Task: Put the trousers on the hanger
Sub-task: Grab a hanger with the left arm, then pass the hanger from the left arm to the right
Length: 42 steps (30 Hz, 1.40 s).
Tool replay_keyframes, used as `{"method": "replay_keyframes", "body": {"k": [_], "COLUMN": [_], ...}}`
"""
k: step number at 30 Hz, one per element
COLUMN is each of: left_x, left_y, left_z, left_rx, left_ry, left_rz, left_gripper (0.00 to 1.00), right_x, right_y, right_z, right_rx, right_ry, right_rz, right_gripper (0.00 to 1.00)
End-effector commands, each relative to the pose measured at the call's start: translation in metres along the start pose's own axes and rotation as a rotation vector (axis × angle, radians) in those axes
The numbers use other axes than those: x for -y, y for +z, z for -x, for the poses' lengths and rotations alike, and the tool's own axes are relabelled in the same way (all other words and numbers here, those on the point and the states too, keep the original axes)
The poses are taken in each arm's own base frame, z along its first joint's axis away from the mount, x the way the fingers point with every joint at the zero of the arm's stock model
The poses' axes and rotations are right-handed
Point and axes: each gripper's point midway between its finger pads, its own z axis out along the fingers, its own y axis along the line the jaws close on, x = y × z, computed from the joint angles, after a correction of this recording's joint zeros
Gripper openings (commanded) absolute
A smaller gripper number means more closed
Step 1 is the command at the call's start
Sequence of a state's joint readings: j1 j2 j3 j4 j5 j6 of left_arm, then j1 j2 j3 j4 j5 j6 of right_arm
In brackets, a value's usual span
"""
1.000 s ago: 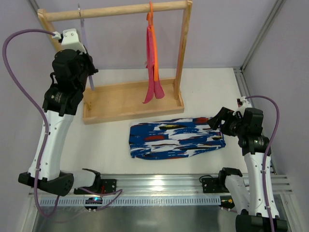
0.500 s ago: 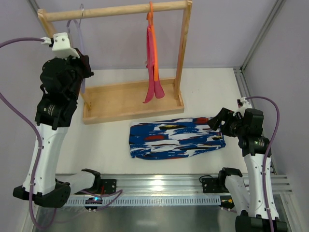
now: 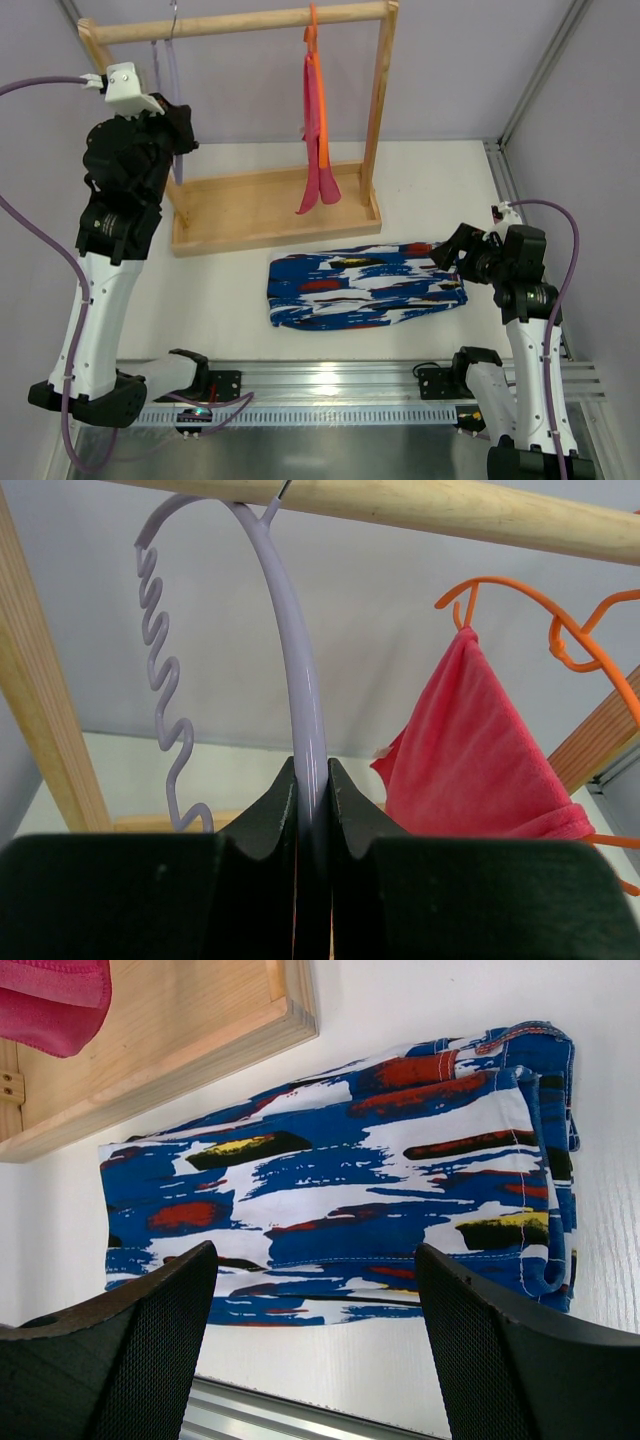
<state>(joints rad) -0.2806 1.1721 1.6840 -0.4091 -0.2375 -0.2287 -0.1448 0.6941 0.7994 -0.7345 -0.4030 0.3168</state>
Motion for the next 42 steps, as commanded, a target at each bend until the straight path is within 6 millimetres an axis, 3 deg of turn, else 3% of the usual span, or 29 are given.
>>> {"method": "replay_keyframes", "body": {"k": [1,7,19,29,31,32,35,36,38,39,41,42], "left_x": [0.017,0.019,0.020,0.001,0.009,0.020,0.033,0.031,0.032,0.029,0.032,0.037], "left_y": [-0.017,-0.035,-0.062,-0.106,-0.113,-0.120,-0.130,-0.135,-0.138,-0.141,-0.143,-0.149], "left_z": [0.058,0.050,-0.002,-0.083,-0.096,-0.119,-0.141,-0.162,-0.171,-0.191,-0.203,-0.218], "left_rx": [0.182,0.169,0.026,-0.153,-0.182,-0.242,-0.290,-0.320,-0.321,-0.355,-0.380,-0.419], "left_ry": [-0.083,-0.115,-0.171,-0.235,-0.294,-0.314,-0.412,-0.428,-0.455,-0.460,-0.504,-0.530], "left_rz": [-0.089,-0.126,-0.171,-0.139,-0.181,-0.253,-0.328,-0.326,-0.339,-0.333,-0.345,-0.375], "left_gripper": [0.00,0.00,0.00,0.00,0.00,0.00,0.00,0.00,0.00,0.01,0.00,0.00], "right_x": [-0.002,-0.003,-0.004,-0.001,-0.001,-0.001,-0.002,-0.005,-0.008,-0.013,-0.015,-0.026], "right_y": [0.000,0.000,-0.002,0.013,0.014,0.013,0.014,0.014,0.017,0.020,0.025,0.030], "right_z": [0.005,0.006,0.003,-0.005,-0.007,-0.007,-0.015,-0.016,-0.024,-0.026,-0.029,-0.040], "right_rx": [0.013,0.014,0.010,-0.039,-0.040,-0.038,-0.057,-0.055,-0.070,-0.073,-0.081,-0.122], "right_ry": [-0.014,-0.017,0.002,0.042,0.033,0.026,0.041,0.037,0.048,0.043,0.039,0.016], "right_rz": [0.001,0.004,0.010,0.028,0.032,0.033,0.038,0.054,0.071,0.079,0.059,0.063], "right_gripper": [0.82,0.82,0.82,0.82,0.82,0.82,0.82,0.82,0.81,0.81,0.81,0.81]}}
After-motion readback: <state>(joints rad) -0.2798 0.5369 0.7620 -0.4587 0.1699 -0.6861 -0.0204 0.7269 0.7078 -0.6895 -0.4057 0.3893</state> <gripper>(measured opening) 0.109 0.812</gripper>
